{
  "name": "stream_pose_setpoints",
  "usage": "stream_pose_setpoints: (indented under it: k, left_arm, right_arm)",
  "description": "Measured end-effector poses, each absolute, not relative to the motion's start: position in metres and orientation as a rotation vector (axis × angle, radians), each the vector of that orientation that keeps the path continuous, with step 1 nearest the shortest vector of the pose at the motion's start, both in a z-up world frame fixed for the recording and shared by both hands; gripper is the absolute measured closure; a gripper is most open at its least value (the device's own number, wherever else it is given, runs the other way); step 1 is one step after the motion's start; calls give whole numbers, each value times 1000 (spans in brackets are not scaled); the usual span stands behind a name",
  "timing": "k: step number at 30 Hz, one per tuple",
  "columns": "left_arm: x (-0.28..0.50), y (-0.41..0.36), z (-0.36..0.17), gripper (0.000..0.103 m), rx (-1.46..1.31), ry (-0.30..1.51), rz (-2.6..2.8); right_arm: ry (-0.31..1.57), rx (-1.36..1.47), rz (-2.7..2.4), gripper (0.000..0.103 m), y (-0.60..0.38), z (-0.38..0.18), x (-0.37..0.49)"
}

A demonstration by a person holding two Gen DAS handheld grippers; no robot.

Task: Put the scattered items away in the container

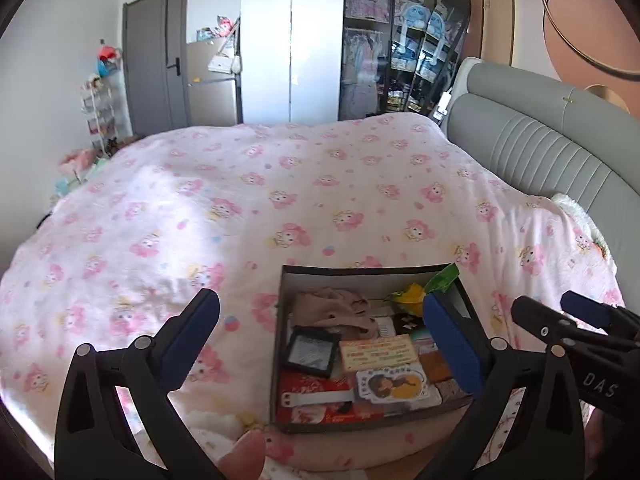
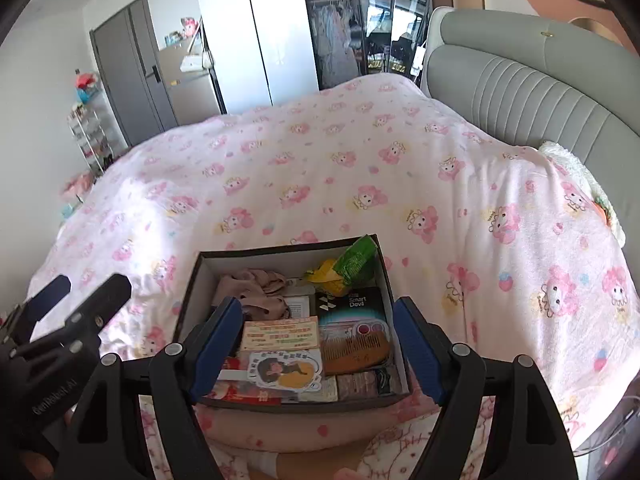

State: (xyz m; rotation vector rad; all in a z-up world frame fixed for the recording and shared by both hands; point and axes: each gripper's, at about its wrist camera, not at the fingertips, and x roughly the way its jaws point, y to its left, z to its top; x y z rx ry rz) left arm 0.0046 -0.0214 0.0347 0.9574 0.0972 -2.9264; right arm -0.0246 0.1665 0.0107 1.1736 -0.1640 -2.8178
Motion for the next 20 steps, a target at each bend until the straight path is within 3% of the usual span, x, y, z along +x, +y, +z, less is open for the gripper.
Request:
stream_pose_setpoints:
  k: [5, 20]
  left_arm:
    - [38, -17, 41, 1, 910, 145, -2939]
    - [53, 2, 25, 1, 973, 117, -2950]
  right_arm:
    - [-46, 1081, -2883, 27, 163, 19, 7]
    - [-67, 1127, -2871, 27, 170, -6, 21]
